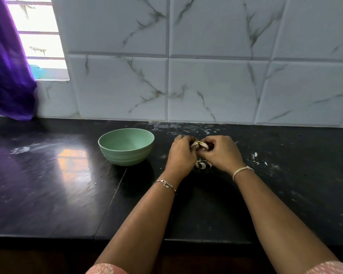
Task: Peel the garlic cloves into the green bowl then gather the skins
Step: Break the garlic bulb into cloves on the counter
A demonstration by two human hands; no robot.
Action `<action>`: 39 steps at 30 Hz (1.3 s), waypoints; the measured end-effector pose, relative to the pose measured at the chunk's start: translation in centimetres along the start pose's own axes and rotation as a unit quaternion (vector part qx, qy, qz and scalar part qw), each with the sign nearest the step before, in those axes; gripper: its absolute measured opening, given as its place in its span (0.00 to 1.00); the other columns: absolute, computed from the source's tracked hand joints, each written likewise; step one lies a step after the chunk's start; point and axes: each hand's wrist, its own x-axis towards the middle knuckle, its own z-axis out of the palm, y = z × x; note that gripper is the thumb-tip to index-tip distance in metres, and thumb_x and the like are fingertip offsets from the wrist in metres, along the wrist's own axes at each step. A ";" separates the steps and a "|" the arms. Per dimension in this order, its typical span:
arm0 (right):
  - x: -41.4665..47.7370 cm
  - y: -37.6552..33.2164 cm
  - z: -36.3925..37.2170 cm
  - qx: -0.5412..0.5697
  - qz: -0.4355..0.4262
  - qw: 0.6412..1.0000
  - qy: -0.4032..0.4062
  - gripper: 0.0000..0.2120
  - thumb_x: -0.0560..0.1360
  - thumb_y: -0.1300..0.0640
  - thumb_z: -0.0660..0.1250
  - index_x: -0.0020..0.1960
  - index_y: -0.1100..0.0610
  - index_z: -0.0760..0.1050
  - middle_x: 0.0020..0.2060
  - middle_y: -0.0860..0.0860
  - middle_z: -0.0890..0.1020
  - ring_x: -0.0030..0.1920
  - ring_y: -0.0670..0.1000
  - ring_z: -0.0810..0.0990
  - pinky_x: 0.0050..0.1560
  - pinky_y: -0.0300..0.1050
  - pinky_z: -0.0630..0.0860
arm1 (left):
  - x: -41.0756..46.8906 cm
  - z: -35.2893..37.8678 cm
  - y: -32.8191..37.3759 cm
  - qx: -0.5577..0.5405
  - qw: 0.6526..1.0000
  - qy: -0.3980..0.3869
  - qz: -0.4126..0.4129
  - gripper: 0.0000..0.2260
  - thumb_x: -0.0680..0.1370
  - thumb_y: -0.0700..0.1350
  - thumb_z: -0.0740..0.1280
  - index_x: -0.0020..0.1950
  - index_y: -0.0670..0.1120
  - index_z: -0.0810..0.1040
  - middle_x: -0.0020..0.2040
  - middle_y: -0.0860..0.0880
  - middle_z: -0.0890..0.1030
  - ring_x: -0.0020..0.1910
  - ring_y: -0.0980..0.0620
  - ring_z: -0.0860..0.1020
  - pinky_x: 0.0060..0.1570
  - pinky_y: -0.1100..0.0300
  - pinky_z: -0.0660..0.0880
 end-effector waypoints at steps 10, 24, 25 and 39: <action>0.2 2.2 -0.2 -0.106 0.046 0.987 -0.113 0.15 0.79 0.46 0.63 0.61 0.50 0.80 0.53 0.50 0.82 0.56 0.53 0.80 0.50 0.45 0.73 | 0.6 -0.9 -0.8 -0.163 0.980 0.031 -0.106 0.08 0.73 0.45 0.74 0.50 0.46 0.80 0.42 0.51 0.81 0.36 0.58 0.78 0.36 0.69 0.75; 0.2 -0.2 0.9 0.284 0.060 0.957 0.013 0.07 0.70 0.64 0.75 0.44 0.53 0.84 0.39 0.51 0.86 0.42 0.50 0.86 0.50 0.49 0.83 | 0.1 -1.3 0.0 -0.469 0.851 -0.020 -0.236 0.11 0.74 0.36 0.72 0.54 0.34 0.78 0.36 0.43 0.81 0.28 0.55 0.79 0.32 0.64 0.78; 0.1 -0.2 0.8 0.295 0.066 0.953 0.015 0.06 0.70 0.63 0.75 0.45 0.55 0.84 0.39 0.52 0.86 0.42 0.51 0.86 0.50 0.49 0.82 | 0.1 -1.3 -0.1 -0.470 0.851 -0.025 -0.233 0.10 0.74 0.36 0.72 0.54 0.35 0.78 0.36 0.44 0.81 0.29 0.56 0.80 0.32 0.65 0.79; -0.1 -0.1 0.0 0.380 0.065 0.923 -0.010 0.11 0.68 0.68 0.75 0.50 0.65 0.82 0.44 0.57 0.86 0.46 0.52 0.85 0.49 0.42 0.81 | 0.0 -1.5 -0.2 -0.512 0.827 -0.046 -0.228 0.05 0.73 0.32 0.71 0.48 0.37 0.80 0.35 0.44 0.83 0.33 0.53 0.82 0.36 0.64 0.80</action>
